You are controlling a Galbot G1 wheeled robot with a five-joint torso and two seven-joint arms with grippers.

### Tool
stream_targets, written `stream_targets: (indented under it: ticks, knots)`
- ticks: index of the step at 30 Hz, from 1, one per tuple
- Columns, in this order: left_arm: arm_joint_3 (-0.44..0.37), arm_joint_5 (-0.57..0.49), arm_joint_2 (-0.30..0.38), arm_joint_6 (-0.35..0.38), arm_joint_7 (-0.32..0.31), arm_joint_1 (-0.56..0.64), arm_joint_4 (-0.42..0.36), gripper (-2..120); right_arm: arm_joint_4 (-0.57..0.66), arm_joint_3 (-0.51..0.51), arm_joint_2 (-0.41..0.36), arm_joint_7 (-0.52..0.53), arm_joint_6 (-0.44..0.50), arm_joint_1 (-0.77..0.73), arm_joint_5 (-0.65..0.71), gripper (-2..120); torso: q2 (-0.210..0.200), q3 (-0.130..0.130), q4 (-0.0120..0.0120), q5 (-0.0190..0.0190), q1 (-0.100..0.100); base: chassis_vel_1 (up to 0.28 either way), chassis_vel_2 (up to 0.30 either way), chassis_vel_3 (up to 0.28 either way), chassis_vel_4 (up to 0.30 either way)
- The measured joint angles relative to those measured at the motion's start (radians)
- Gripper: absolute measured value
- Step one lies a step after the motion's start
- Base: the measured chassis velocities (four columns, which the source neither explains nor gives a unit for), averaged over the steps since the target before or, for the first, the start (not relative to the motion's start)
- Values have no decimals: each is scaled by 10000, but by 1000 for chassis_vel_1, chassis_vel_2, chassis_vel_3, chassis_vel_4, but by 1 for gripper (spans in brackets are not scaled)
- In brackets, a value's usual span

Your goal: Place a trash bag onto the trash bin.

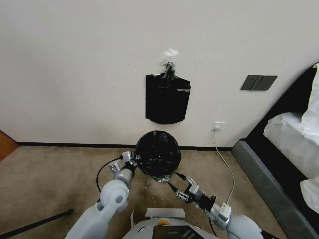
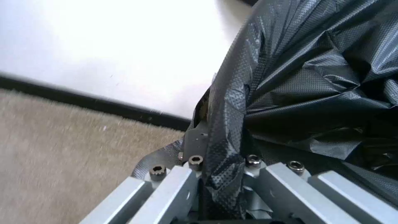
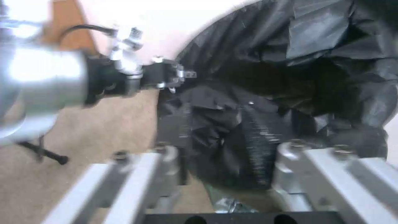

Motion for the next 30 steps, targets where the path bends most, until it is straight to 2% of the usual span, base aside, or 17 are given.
stream_targets:
  ticks: [2,3,6,7,8,11,12,15,16,18,24,30]
  knots:
    - [255,562,-62,-60,3,-19,9,1,18,-290,-87,717,-939,1036,1026,15,0,0,2,-3,0,0,0,0,0]
    - [255,562,-62,-60,3,-19,9,1,18,-290,-87,717,-939,1036,1026,15,0,0,2,-3,0,0,0,0,0]
    - [664,1443,-169,-162,39,-25,100,1,4,-1020,-129,2852,-2951,3170,3991,0,0,0,0,-4,0,0,0,0,0]
    - [664,1443,-169,-162,39,-25,100,1,4,-1020,-129,2852,-2951,3170,3991,0,0,0,0,-4,0,0,0,0,0]
    - [788,1615,-213,-172,54,-28,117,1,-11,-1423,-76,3492,-3433,4092,4790,0,0,0,-1,-3,0,0,0,0,0]
    - [1076,2012,-351,-173,55,-29,184,1,-77,-2929,241,4562,-4130,6190,5762,0,0,0,4,-8,0,0,0,0,0]
    - [1076,2012,-351,-173,55,-29,184,1,-77,-2929,241,4562,-4130,6190,5762,0,0,0,4,-8,0,0,0,0,0]
    - [1172,2163,-446,-164,39,-30,228,1,-780,-4455,888,5679,-4672,7708,6185,0,0,1,0,-6,0,0,0,0,0]
    - [1172,2163,-446,-164,39,-30,228,1,-780,-4455,888,5679,-4672,7708,6185,0,0,1,0,-6,0,0,0,0,0]
    - [1129,2199,-467,-149,29,31,221,1,-1240,-5186,1253,6204,-4902,8447,6238,0,-1,1,-2,-6,0,0,0,0,0]
    - [518,2364,-604,-104,65,770,-197,1,-2864,-7235,2251,7040,-5137,10256,6018,0,-1,1,8,-5,0,0,0,0,0]
    - [374,2377,-595,-99,130,1034,-429,1,-3694,-7631,2500,7278,-5129,10509,5830,0,0,0,-2,-5,1,0,0,0,0]
